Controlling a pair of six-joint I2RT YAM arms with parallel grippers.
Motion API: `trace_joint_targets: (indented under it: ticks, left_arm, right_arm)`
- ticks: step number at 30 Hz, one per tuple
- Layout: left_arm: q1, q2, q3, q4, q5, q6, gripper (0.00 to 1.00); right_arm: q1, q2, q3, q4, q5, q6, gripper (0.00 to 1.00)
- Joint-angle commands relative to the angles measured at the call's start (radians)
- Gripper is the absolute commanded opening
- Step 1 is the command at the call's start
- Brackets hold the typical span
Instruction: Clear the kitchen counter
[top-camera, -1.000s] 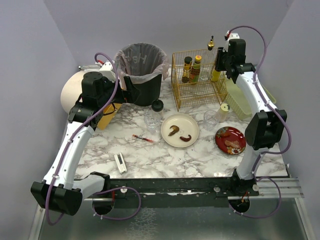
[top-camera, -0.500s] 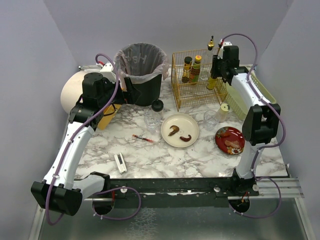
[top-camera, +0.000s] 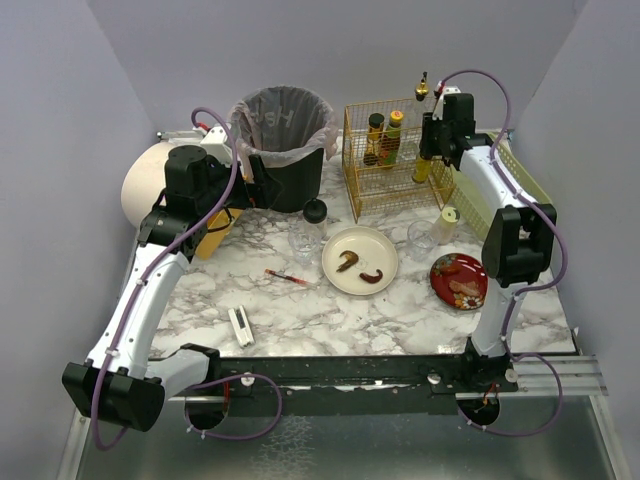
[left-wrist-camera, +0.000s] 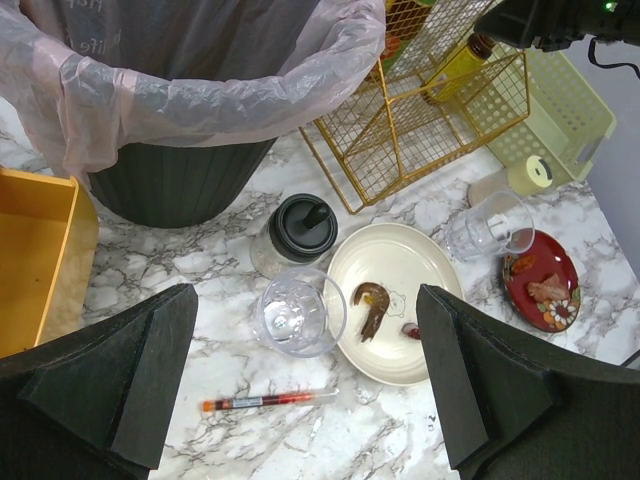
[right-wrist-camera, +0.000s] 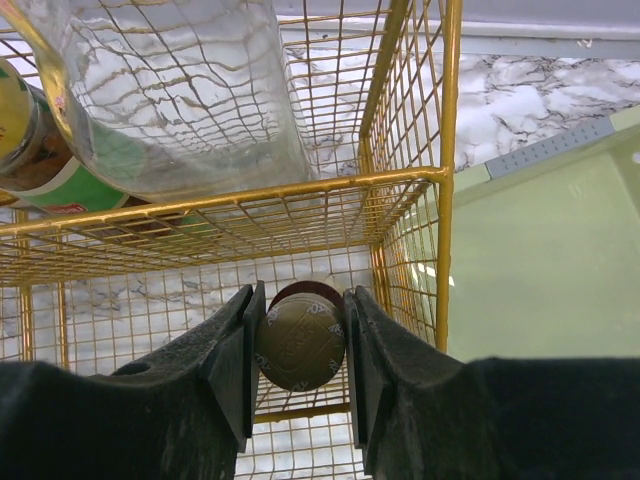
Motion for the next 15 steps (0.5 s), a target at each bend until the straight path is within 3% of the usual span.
trace_joint_targets:
  ticks: [1,5,15]
  left_arm:
    - [0.007,-0.007,-0.020,0.039,0.027,-0.006,0.99]
    - [0.007,-0.004,-0.020,0.045,0.026,-0.007,0.99]
    - [0.007,0.006,-0.037,0.059,0.027,-0.027,0.99]
  right_arm:
    - [-0.006,0.015,0.020,-0.001,-0.001,-0.014,0.45]
    - [-0.006,0.002,0.029,-0.003,-0.011,-0.014,0.62]
    - [-0.005,-0.102,0.023,-0.007,-0.027,0.002,0.69]
